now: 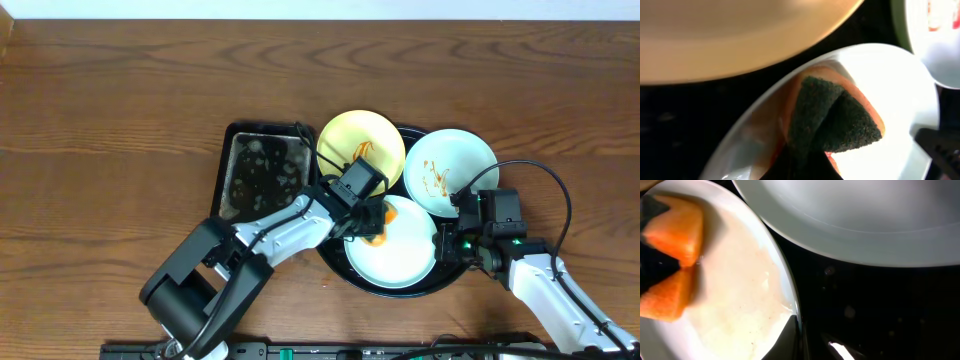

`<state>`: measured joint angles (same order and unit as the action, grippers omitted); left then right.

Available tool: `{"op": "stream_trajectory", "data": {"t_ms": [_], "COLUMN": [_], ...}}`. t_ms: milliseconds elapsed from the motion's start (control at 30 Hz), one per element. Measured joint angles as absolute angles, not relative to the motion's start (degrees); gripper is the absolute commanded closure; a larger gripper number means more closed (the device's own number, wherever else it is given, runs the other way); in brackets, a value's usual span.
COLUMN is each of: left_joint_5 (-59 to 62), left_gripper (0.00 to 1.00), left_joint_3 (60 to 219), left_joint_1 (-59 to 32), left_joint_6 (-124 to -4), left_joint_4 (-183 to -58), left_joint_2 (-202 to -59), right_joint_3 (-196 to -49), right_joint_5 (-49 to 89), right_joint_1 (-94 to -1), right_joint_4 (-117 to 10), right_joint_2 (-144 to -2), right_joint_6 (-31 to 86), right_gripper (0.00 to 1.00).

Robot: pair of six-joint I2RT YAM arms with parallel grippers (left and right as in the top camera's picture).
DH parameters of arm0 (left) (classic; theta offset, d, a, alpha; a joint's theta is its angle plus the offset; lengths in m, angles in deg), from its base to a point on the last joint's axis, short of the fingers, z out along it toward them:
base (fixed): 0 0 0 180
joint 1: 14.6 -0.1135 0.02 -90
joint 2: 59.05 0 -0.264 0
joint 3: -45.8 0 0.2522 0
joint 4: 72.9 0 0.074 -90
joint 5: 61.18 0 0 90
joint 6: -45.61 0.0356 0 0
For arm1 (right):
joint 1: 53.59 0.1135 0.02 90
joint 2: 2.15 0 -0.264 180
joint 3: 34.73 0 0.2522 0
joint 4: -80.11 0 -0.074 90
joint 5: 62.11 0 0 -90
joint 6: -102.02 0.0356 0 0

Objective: Clean dirty plates on tray and stack at the side
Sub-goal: 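Scrub the front pale green plate with the sponge in the left gripper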

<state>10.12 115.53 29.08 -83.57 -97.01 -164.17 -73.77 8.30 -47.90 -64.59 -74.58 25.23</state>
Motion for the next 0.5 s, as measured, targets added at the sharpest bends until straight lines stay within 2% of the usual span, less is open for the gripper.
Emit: {"op": "stream_trajectory", "data": {"t_ms": [167,500], "left_joint_5": [17.81,30.66], "left_gripper": [0.92,0.92], "left_joint_3": [115.51,115.20], "left_joint_1": [29.13,29.37], "left_joint_6": [-83.15,-75.61], "left_joint_4": [-100.66,-100.16], "left_joint_2": [-162.40,-156.96], "right_joint_3": [-73.77,-73.77], "right_joint_5": [8.30,6.81], "right_joint_1": [-47.90,-47.90], "right_joint_4": [-64.59,-64.94], "right_joint_2": [-74.58,-74.56], "right_joint_6": [25.25,25.25], "right_gripper": [0.99,0.99]}}
